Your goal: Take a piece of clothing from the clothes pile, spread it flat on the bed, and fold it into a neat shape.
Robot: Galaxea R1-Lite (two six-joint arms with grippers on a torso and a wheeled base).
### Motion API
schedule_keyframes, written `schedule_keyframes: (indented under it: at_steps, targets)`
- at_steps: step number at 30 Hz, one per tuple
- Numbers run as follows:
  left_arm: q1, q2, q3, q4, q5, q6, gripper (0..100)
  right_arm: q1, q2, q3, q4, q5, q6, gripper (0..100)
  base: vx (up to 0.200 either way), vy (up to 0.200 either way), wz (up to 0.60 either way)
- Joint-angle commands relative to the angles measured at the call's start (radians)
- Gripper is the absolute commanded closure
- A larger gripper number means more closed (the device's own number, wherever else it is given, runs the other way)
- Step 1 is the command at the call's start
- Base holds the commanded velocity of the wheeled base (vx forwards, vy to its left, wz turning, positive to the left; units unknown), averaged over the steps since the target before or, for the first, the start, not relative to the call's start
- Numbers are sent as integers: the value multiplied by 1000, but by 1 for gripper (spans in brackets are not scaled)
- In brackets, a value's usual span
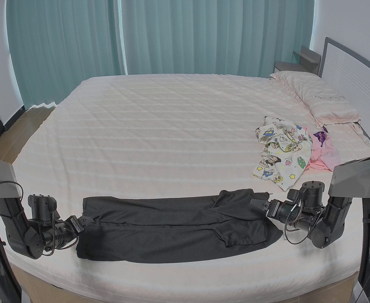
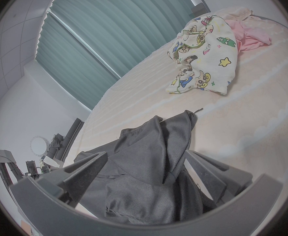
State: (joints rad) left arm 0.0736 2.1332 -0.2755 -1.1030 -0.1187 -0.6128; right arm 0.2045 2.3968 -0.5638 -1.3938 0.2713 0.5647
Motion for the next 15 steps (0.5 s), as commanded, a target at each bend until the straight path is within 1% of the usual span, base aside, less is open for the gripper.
schedule_keyframes:
  at_steps: [1, 6, 9, 11, 15]
  targets:
    - [-2, 103, -96, -21, 1, -15, 0, 6, -1, 1, -1, 0, -2, 0, 0, 0, 0]
    - [-3, 149, -128, -57, 13, -12, 0, 6, 2, 1, -1, 0, -3, 0, 0, 0, 0]
    - [-8, 162, -154, -78, 71, -18, 0, 6, 2, 1, -1, 0, -3, 0, 0, 0, 0]
    - [-11, 175, -175, -80, 88, -38, 0, 6, 2, 1, -1, 0, -3, 0, 0, 0, 0]
    - [-15, 183, -203, -80, 90, -96, 0, 6, 4, 1, -1, 0, -3, 0, 0, 0, 0]
